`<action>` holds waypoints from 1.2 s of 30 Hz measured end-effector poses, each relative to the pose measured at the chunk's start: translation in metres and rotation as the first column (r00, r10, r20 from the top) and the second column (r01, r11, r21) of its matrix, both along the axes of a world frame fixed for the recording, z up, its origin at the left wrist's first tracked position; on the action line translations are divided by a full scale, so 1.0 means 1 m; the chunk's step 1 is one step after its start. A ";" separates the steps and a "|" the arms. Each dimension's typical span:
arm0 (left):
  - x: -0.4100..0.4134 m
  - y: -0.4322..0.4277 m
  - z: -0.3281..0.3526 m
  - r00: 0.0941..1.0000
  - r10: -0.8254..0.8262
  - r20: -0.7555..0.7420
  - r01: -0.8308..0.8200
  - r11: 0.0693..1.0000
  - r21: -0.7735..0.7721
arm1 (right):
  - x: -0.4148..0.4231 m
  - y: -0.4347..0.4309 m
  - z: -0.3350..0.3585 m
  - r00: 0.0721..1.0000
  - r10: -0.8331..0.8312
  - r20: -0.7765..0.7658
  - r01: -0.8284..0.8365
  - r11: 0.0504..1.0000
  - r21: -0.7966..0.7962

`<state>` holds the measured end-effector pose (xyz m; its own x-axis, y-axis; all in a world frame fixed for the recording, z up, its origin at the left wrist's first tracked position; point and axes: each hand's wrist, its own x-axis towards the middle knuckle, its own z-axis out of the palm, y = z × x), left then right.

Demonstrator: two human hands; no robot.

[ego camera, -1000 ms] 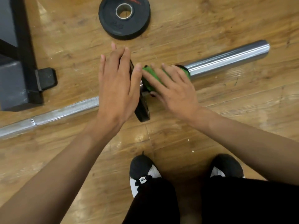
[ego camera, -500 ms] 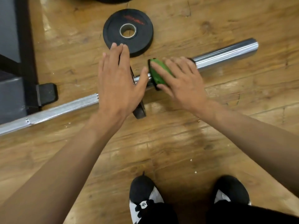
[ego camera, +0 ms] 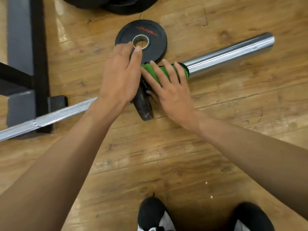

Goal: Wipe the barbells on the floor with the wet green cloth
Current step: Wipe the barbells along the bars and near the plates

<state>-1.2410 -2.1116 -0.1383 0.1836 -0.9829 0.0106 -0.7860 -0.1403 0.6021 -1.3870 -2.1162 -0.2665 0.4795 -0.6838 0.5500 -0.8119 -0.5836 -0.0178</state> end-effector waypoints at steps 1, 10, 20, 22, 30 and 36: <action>0.001 -0.002 0.001 1.000 0.002 -0.001 -0.002 1.000 0.007 | -0.014 -0.010 0.000 0.997 0.043 -0.060 -0.045 0.998 -0.031; -0.007 0.009 -0.005 1.000 0.020 -0.006 -0.020 0.999 -0.050 | -0.068 -0.023 0.005 0.978 -0.195 0.080 0.187 0.978 0.091; -0.009 0.029 -0.009 0.999 -0.016 0.039 0.019 0.998 -0.067 | -0.075 -0.019 0.008 0.993 0.038 -0.112 -0.039 0.999 -0.011; -0.014 0.033 -0.011 0.999 0.013 0.031 -0.010 0.995 -0.097 | -0.082 -0.014 0.012 0.998 -0.017 -0.058 0.018 0.999 0.028; -0.023 0.073 -0.009 0.994 -0.049 0.102 0.054 0.997 -0.056 | -0.064 0.010 0.026 0.993 0.084 -0.084 -0.074 0.991 0.115; -0.036 0.124 -0.009 0.952 -0.105 0.286 0.141 0.984 -0.107 | -0.086 0.024 0.050 0.953 -0.303 -0.006 0.287 0.895 0.342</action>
